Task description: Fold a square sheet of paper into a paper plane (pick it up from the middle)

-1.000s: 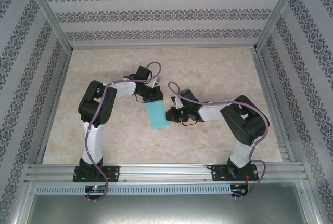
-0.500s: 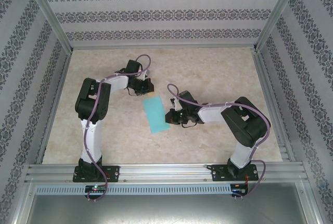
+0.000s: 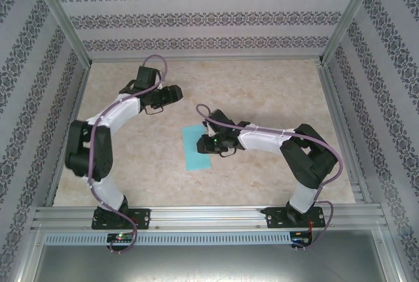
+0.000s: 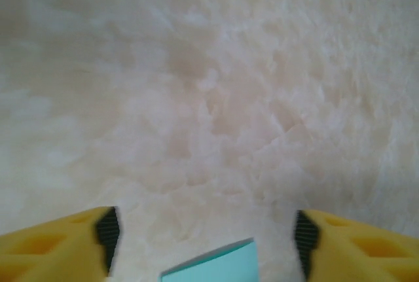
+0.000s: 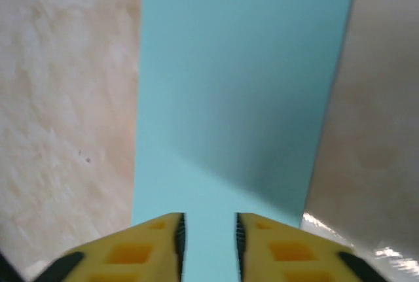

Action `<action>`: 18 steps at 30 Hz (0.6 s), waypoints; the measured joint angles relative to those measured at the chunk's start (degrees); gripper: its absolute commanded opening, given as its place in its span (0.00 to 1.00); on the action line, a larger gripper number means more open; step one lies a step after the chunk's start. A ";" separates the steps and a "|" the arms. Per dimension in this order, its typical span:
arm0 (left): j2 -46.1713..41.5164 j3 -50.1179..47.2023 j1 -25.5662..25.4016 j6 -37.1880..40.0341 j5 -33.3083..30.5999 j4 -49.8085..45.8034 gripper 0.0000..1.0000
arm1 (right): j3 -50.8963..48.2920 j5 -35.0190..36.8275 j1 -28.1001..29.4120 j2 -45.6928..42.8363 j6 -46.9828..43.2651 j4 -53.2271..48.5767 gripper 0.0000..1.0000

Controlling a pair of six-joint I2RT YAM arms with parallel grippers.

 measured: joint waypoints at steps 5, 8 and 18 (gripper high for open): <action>-10.51 -9.92 3.56 -2.75 -5.05 -2.29 1.00 | 7.02 5.11 0.66 2.62 -2.67 -3.50 0.44; -14.82 -15.30 4.90 -3.34 -6.62 -3.91 1.00 | 10.38 7.30 0.61 6.01 -2.82 -5.05 0.45; -23.32 -22.05 5.25 -4.31 -4.52 -7.41 1.00 | 18.67 11.56 -0.61 15.47 -1.40 -6.82 0.43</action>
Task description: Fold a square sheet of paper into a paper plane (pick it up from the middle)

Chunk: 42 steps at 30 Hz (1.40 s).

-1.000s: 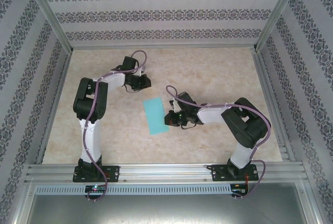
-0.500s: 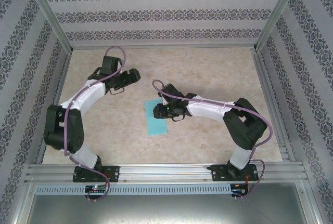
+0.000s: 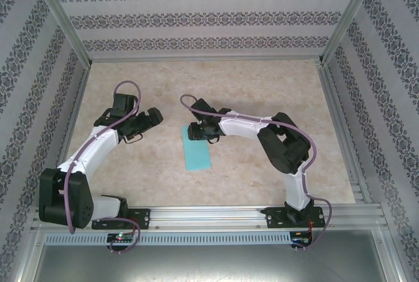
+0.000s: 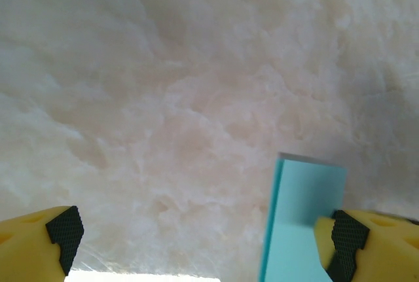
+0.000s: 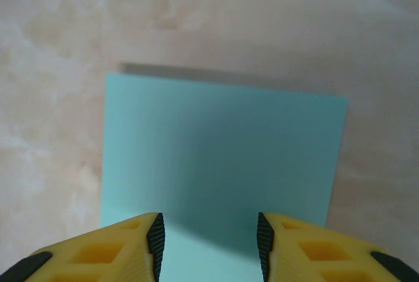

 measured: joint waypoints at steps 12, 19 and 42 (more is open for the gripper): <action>0.70 -5.92 -1.88 -2.25 15.43 0.85 0.99 | -1.22 2.45 -3.61 1.01 11.69 4.17 0.43; 2.12 -9.51 -8.63 -6.51 21.20 4.87 0.92 | -3.74 2.67 -4.04 0.00 16.57 7.69 0.43; 17.92 -8.04 -17.49 -14.21 27.21 15.72 0.56 | -10.73 -7.48 -7.96 -1.60 21.62 20.15 0.42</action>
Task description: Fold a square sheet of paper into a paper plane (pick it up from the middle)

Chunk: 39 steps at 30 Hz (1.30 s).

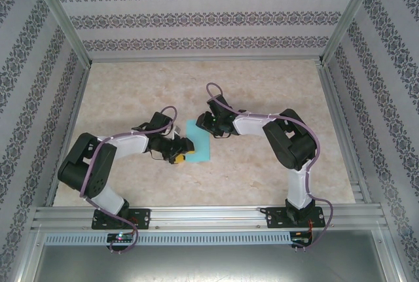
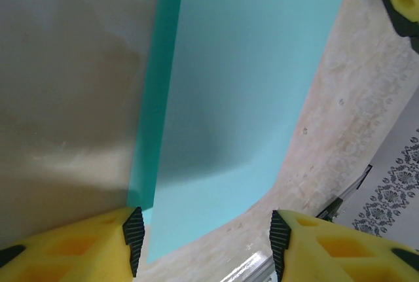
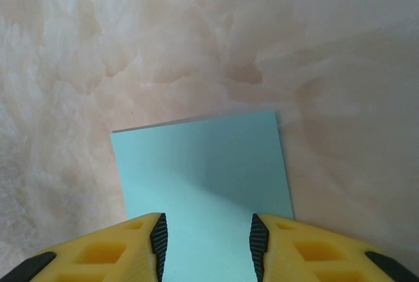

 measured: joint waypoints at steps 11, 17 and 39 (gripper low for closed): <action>0.87 0.07 -0.26 0.13 0.94 1.14 0.44 | -0.90 -6.08 -1.40 -0.46 -5.16 1.33 0.40; 1.73 0.07 -0.26 0.24 0.61 1.97 0.41 | -1.29 -13.66 -1.84 -3.48 -10.16 0.66 0.36; 1.77 0.07 -0.26 1.53 0.07 2.14 0.33 | -11.26 -13.07 2.51 -9.55 -13.03 -3.41 0.02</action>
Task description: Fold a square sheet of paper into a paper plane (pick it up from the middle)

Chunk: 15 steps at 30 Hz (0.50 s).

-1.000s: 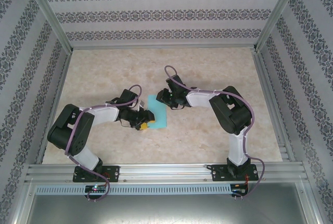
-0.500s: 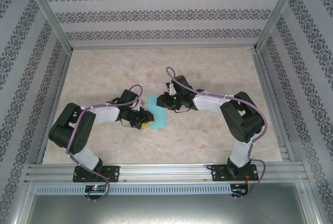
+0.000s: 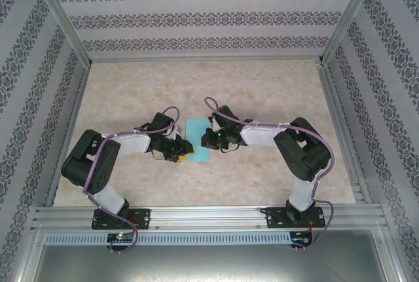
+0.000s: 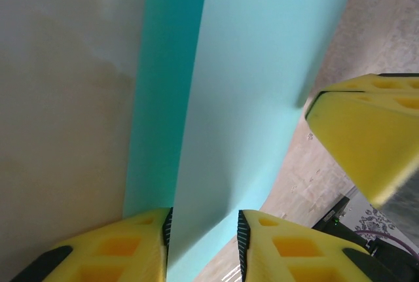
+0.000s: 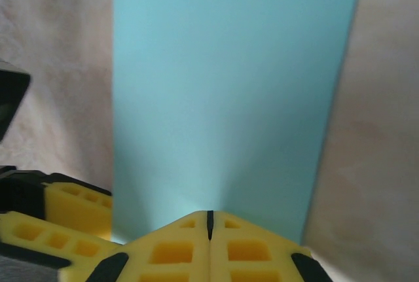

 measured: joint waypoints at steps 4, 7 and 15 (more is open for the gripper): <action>0.00 0.02 0.00 0.28 0.07 0.00 0.31 | -0.81 0.52 0.42 0.17 -0.31 -0.85 0.01; 0.00 0.02 0.00 0.52 0.52 0.17 0.32 | -0.83 0.57 0.87 0.85 -0.39 -0.96 0.01; -0.02 0.09 -0.02 0.63 3.39 4.90 0.36 | -0.81 0.52 1.05 1.03 -0.79 -0.85 0.01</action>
